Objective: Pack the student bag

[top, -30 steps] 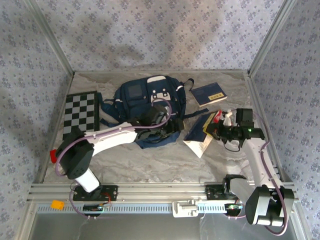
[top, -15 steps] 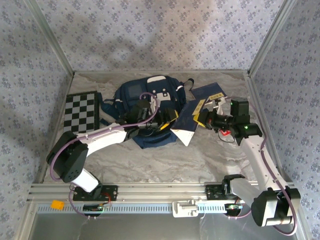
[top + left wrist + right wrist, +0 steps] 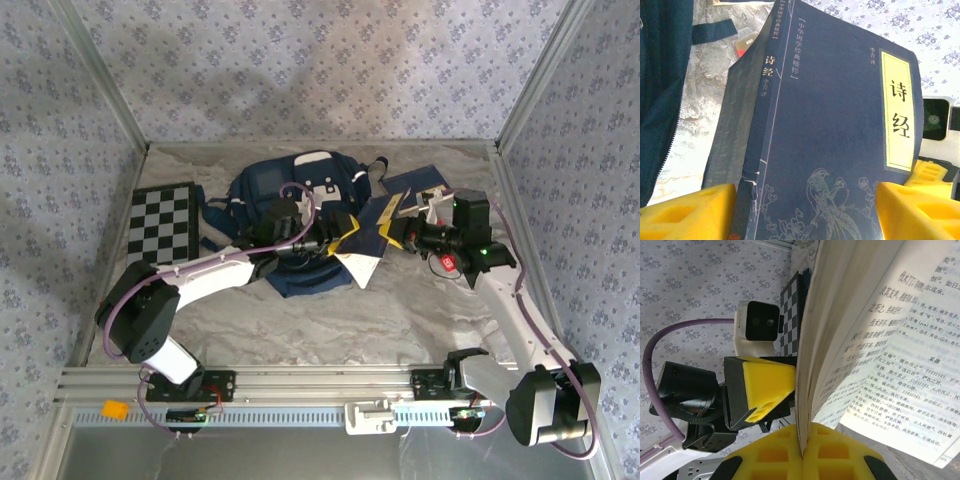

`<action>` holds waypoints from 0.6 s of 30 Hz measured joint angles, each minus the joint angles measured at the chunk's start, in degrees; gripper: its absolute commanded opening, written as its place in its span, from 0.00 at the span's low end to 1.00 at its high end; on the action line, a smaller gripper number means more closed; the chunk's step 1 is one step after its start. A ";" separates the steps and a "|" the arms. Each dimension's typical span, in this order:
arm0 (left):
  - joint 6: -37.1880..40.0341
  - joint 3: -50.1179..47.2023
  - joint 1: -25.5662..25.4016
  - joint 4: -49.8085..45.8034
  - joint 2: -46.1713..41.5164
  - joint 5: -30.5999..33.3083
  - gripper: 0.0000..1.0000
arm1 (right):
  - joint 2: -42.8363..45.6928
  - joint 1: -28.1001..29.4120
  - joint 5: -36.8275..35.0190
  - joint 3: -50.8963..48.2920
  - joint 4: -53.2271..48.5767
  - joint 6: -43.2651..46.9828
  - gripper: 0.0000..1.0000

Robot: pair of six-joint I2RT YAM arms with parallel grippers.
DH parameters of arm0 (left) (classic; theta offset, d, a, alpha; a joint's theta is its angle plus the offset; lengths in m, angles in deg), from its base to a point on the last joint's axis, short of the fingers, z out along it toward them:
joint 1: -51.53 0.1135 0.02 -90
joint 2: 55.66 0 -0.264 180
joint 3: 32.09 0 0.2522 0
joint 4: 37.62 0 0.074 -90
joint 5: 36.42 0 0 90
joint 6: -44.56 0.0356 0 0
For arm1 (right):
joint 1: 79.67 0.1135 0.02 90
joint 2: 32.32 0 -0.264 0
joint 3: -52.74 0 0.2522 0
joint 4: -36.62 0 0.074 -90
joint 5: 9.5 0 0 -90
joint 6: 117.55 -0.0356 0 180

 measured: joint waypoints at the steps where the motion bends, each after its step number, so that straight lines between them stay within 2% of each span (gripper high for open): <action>1: -0.68 -0.24 0.00 0.31 0.00 0.02 0.68 | -0.04 0.02 0.00 -0.11 0.24 0.20 0.00; 10: -4.72 -2.75 0.90 -0.31 -0.28 0.39 0.48 | -1.44 0.24 0.20 -3.63 2.32 2.40 0.00; 18: -4.59 -3.72 1.75 -4.35 -2.27 1.57 0.22 | -1.97 0.24 -0.07 -5.33 1.44 4.61 0.00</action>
